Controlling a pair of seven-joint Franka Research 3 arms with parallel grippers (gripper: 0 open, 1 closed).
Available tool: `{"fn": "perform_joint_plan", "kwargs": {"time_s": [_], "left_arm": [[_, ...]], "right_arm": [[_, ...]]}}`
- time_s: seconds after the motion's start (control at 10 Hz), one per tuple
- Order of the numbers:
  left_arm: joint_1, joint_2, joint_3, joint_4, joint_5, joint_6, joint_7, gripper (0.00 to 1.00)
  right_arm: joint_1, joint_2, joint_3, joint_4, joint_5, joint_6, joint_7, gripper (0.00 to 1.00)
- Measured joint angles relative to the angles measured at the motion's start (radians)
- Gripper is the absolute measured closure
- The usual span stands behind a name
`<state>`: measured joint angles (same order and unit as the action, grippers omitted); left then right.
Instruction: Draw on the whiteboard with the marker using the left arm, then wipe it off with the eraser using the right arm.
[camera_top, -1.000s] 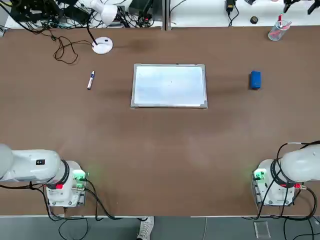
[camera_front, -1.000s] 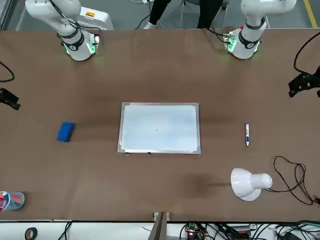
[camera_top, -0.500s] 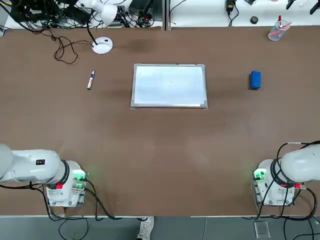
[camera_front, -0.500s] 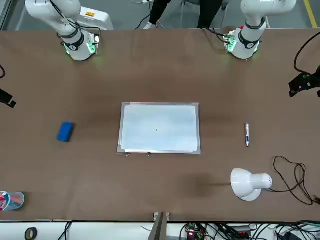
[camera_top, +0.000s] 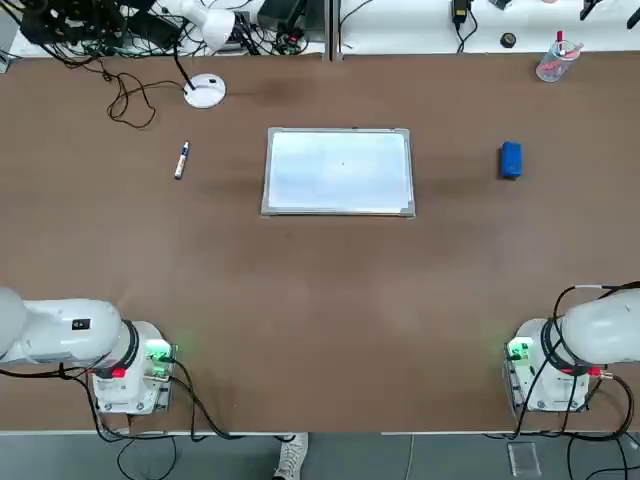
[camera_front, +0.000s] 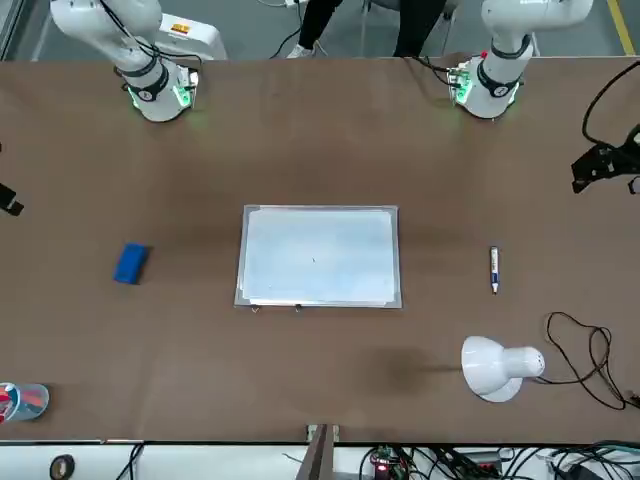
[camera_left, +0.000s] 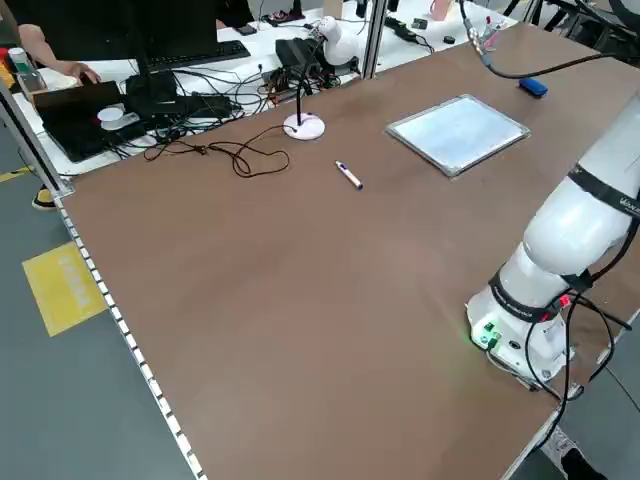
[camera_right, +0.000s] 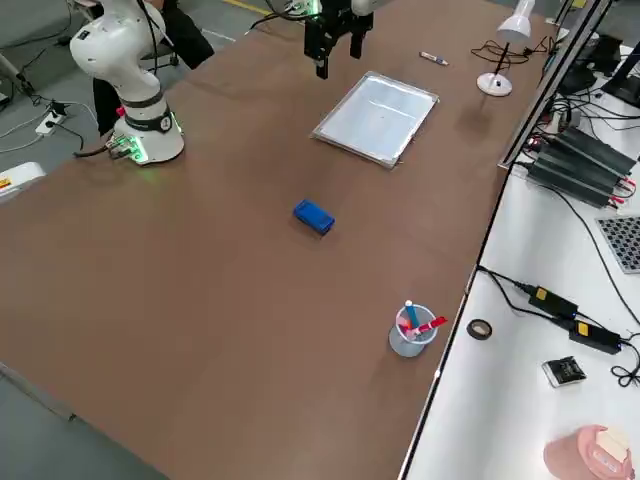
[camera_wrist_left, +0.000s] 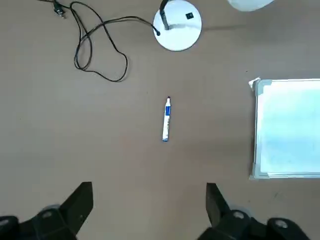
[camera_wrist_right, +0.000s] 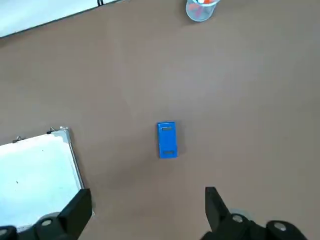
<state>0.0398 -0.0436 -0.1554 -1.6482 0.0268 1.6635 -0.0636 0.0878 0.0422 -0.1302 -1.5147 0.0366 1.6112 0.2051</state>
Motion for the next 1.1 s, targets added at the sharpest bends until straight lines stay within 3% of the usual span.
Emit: {"fn": "perform_joint_plan", "kwargs": {"time_s": [1.1], "left_arm": [[0.0, 0.0, -0.007, 0.001, 0.0, -0.003, -0.001, 0.0]], "right_arm": [[0.017, 0.008, -0.003, -0.001, -0.001, -0.012, -0.039, 0.0]]}}
